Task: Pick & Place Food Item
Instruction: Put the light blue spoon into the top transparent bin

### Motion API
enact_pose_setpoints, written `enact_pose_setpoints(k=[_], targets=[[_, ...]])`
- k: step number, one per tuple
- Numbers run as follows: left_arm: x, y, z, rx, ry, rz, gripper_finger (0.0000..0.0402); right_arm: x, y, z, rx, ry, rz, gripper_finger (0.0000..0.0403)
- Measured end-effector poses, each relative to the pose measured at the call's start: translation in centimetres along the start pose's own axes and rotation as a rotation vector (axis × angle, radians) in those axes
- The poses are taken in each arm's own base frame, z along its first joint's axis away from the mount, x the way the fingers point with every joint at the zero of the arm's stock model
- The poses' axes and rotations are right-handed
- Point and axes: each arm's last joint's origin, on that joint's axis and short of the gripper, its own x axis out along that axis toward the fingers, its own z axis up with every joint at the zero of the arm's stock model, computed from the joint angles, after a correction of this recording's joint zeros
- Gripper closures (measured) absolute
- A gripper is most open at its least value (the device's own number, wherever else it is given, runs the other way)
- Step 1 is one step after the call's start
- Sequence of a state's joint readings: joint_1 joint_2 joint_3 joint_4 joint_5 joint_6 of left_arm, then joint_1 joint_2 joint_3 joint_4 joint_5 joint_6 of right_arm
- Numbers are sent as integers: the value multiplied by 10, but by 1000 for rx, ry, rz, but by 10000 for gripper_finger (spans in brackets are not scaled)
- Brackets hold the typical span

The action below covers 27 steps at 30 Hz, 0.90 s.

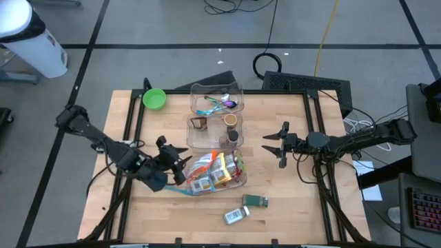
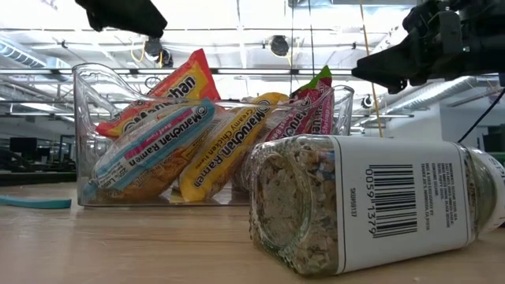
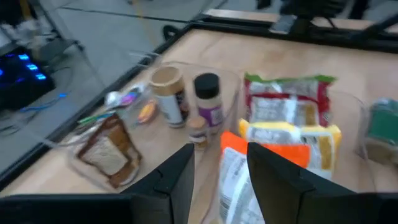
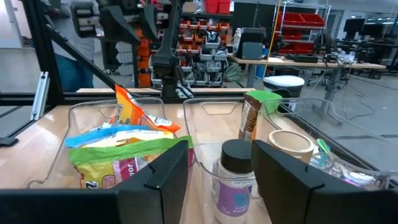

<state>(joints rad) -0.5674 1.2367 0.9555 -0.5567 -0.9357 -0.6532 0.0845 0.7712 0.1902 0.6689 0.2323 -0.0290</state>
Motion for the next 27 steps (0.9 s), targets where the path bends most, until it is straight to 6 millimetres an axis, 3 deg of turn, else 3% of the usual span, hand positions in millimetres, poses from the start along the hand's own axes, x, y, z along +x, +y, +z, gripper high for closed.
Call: enact_pose_setpoints(k=[12, 19, 27], targets=[[21, 29, -38, -36, -130, -229, 250, 0, 0, -1, 17, 7, 1, 237], [26, 45, -62, -23, -189, -506, 250, 0, 0, -2, 46, 16, 0, 237], [26, 52, -73, -36, -159, -533, 249, 0, 0, 2, 46, -19, -10, 237]])
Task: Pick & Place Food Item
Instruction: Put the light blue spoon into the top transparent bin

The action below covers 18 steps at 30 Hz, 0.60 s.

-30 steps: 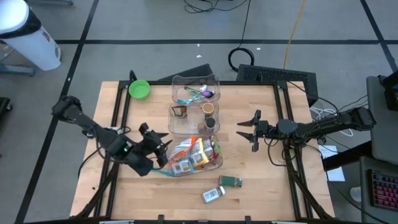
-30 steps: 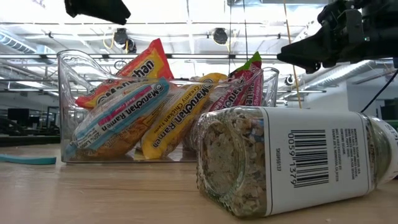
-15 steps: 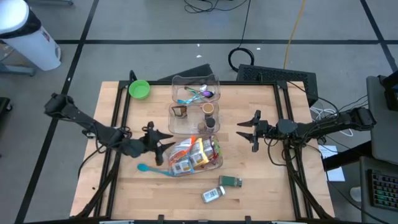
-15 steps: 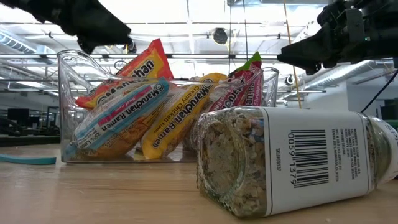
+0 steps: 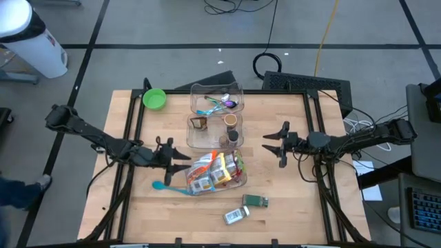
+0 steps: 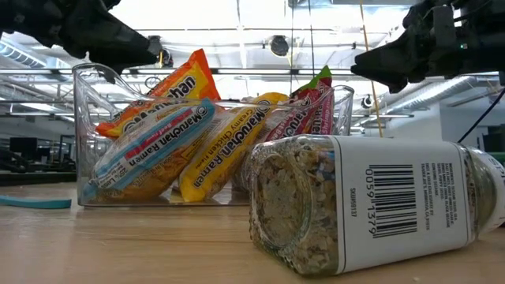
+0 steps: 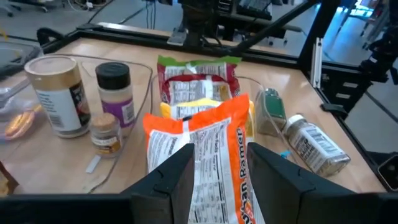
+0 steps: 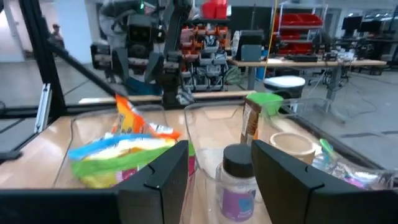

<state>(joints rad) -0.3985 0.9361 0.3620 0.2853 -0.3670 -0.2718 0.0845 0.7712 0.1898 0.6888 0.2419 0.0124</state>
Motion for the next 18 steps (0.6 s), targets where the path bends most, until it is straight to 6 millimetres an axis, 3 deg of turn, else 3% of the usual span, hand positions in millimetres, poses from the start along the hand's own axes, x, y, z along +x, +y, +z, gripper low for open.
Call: enact_pose_setpoints(k=[18], targets=[[5, -3, 8, -108, -102, 19, 249, 0, -1, 1, -47, -11, -46, 237]])
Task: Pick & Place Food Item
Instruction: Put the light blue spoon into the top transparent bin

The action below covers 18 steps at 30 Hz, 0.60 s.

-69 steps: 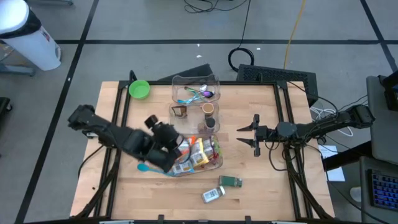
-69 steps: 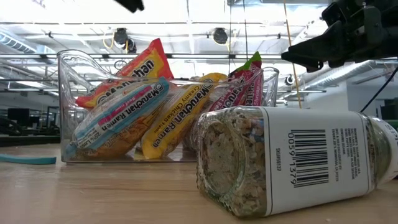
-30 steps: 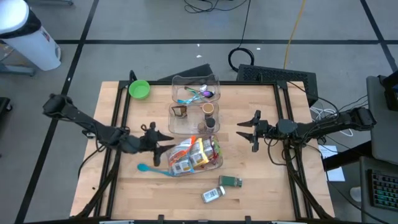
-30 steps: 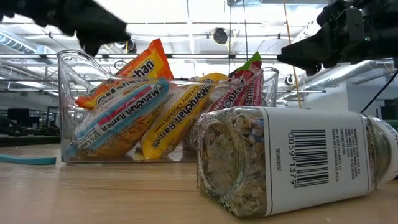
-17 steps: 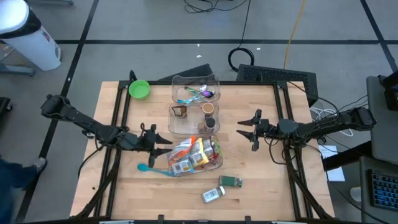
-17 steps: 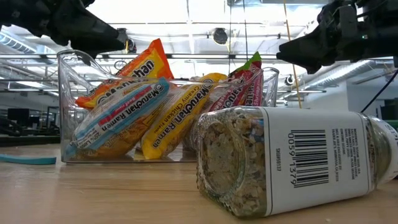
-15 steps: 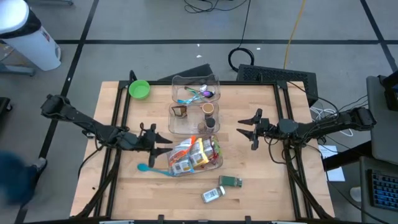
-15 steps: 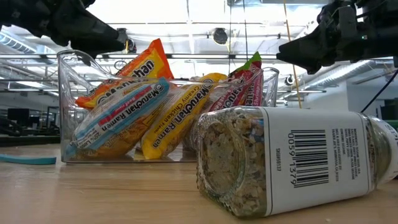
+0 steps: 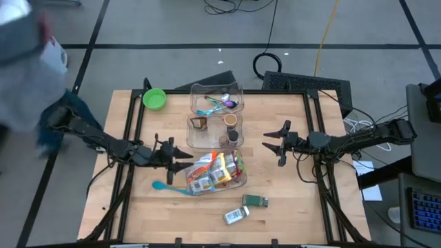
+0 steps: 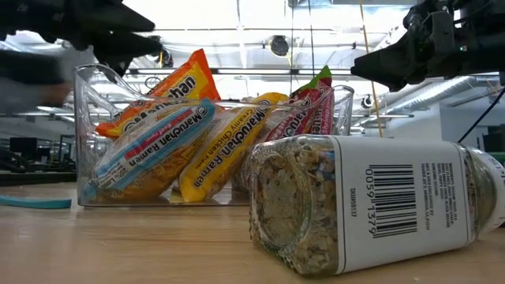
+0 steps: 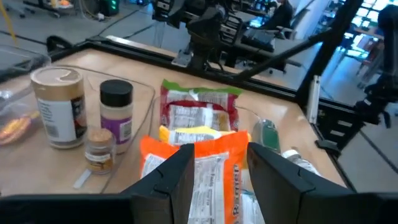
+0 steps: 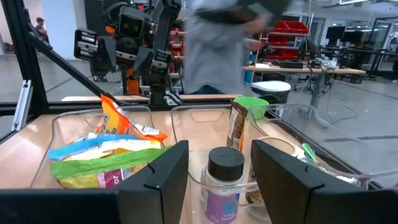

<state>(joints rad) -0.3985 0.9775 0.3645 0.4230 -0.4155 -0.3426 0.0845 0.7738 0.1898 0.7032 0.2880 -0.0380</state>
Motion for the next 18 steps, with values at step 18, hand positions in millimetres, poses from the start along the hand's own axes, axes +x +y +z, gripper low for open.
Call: enact_pose_setpoints(k=[18], targets=[[-51, -2, 10, -479, 578, -44, 250, 0, 0, -2, -7, 20, 2, 236]])
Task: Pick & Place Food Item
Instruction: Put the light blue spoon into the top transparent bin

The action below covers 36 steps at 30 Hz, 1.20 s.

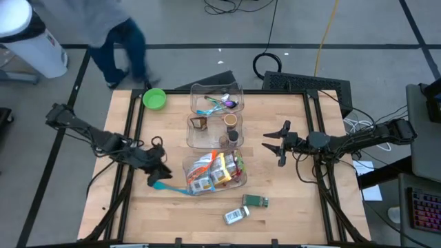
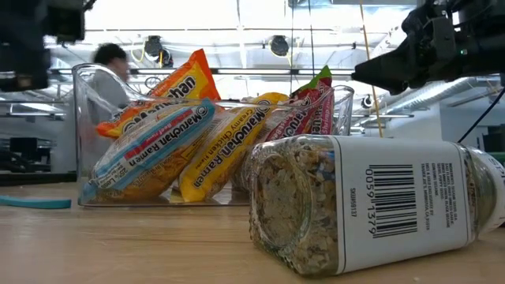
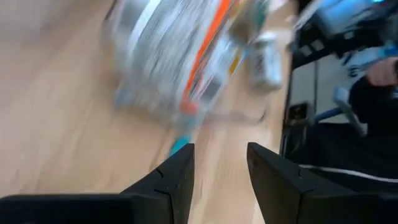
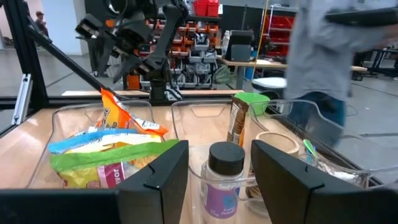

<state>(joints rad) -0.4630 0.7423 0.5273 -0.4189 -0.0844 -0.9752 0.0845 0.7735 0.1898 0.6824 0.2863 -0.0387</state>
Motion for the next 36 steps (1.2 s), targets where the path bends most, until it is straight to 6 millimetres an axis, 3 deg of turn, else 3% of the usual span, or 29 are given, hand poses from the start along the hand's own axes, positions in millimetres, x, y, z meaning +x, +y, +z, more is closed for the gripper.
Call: enact_pose_setpoints(k=[8, 16, 25, 36], targets=[[-11, 9, -23, -333, 160, 180, 250, 0, 0, -7, 28, 72, 2, 237], [-11, 10, -39, -413, 106, 310, 250, -1, 0, -14, 35, 139, 4, 236], [6, 12, -62, -554, 182, 525, 250, -2, 0, -18, 26, 185, 4, 236], [34, 7, -86, -602, 222, 638, 250, -2, 4, -20, 81, 204, 130, 240]])
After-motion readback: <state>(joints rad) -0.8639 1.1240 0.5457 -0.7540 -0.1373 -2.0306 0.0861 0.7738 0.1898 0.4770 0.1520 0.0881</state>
